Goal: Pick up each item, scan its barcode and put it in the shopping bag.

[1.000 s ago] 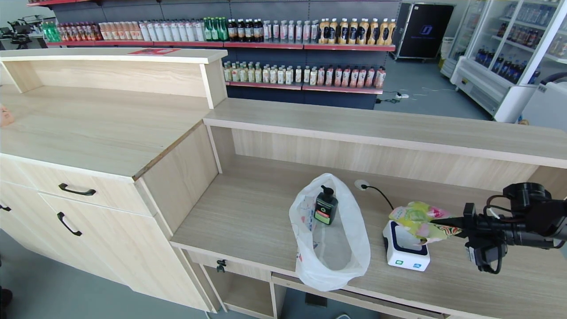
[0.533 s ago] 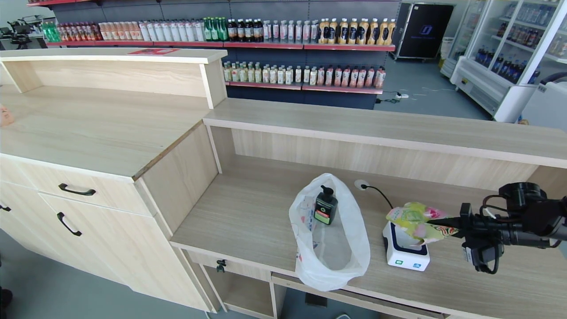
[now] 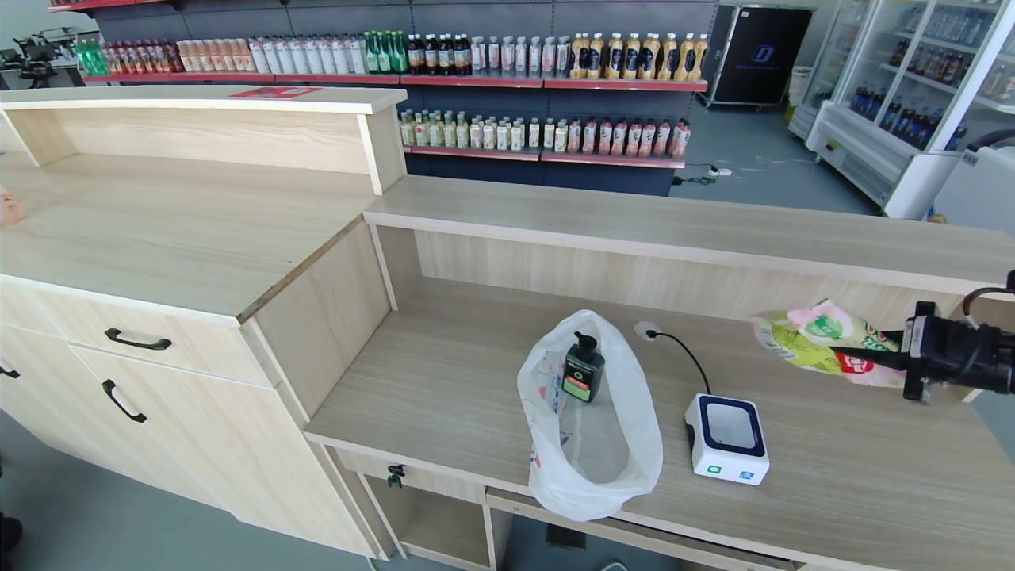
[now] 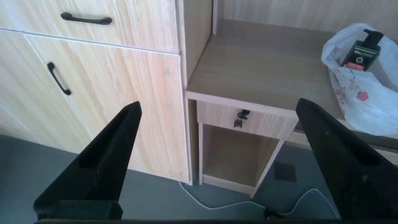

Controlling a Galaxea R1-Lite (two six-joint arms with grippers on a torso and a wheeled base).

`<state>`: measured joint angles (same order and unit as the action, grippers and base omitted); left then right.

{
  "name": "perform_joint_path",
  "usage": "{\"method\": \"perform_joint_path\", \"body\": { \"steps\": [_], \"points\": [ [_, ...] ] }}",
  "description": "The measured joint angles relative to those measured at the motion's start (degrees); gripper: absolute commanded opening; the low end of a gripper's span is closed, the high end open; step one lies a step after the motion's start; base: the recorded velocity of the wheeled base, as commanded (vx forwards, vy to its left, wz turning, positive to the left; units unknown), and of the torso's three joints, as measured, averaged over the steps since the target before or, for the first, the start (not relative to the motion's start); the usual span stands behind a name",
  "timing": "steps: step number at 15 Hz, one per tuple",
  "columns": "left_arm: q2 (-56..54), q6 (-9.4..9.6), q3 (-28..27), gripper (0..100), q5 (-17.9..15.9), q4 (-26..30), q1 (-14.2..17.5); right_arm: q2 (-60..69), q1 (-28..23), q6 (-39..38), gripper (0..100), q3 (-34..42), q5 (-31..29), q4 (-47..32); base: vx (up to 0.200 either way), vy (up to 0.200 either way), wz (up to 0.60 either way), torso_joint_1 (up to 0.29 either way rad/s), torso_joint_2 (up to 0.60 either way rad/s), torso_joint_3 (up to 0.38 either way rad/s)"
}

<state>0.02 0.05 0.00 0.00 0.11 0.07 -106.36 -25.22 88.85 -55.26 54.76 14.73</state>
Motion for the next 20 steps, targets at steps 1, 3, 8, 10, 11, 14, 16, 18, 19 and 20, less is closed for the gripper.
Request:
{"method": "perform_joint_path", "body": {
  "steps": [1,3,8,10,11,14,16,18,19,20],
  "points": [
    [0.00,-0.02,0.00,100,0.00,0.00,-0.02,3.69,-0.63,-9.89,0,0.11,-0.89,0.40,0.000,0.000,0.00,0.000,0.00,0.000],
    [0.00,-0.02,0.00,100,0.00,0.00,-0.02,10.86,-1.84,-24.66,0,0.72,-4.23,1.06,0.000,0.000,0.00,0.000,0.00,0.000],
    [0.00,-0.02,0.00,100,0.00,0.00,0.00,19.82,-2.91,-38.99,0,5.05,-5.69,0.68,0.000,0.000,0.00,0.000,0.00,0.000],
    [0.00,-0.02,0.00,100,0.00,0.00,0.00,21.47,-2.80,-44.31,0,5.90,-6.57,0.32,0.000,0.000,0.00,0.000,0.00,0.000],
    [0.00,-0.02,0.00,100,0.00,0.00,0.00,22.21,-2.61,-45.52,0,6.03,-7.28,0.22,0.000,0.000,0.00,0.000,0.00,0.000],
    [0.00,0.00,0.00,100,0.00,0.00,0.00,24.42,2.82,-63.89,0,6.17,-23.17,0.93,0.000,0.000,0.00,0.000,0.00,0.000],
    [0.00,0.00,0.00,100,0.00,-0.01,0.02,25.94,13.41,-77.72,0,6.58,-41.24,2.89,0.000,0.000,0.00,0.000,0.00,0.000],
    [0.00,0.00,0.00,100,0.00,-0.01,0.00,27.12,23.19,-80.82,0,8.68,-61.46,5.17,0.000,0.000,0.00,0.000,0.00,0.000],
    [0.00,0.00,0.00,100,0.00,0.00,-0.02,27.70,26.15,-77.28,0,9.90,-69.25,5.46,0.000,0.000,0.00,0.000,0.00,0.000],
    [0.00,0.00,0.00,100,0.00,0.00,-0.02,28.33,27.89,-73.28,0,10.80,-72.08,5.41,0.000,0.000,0.00,0.000,0.00,0.000]
  ]
}}
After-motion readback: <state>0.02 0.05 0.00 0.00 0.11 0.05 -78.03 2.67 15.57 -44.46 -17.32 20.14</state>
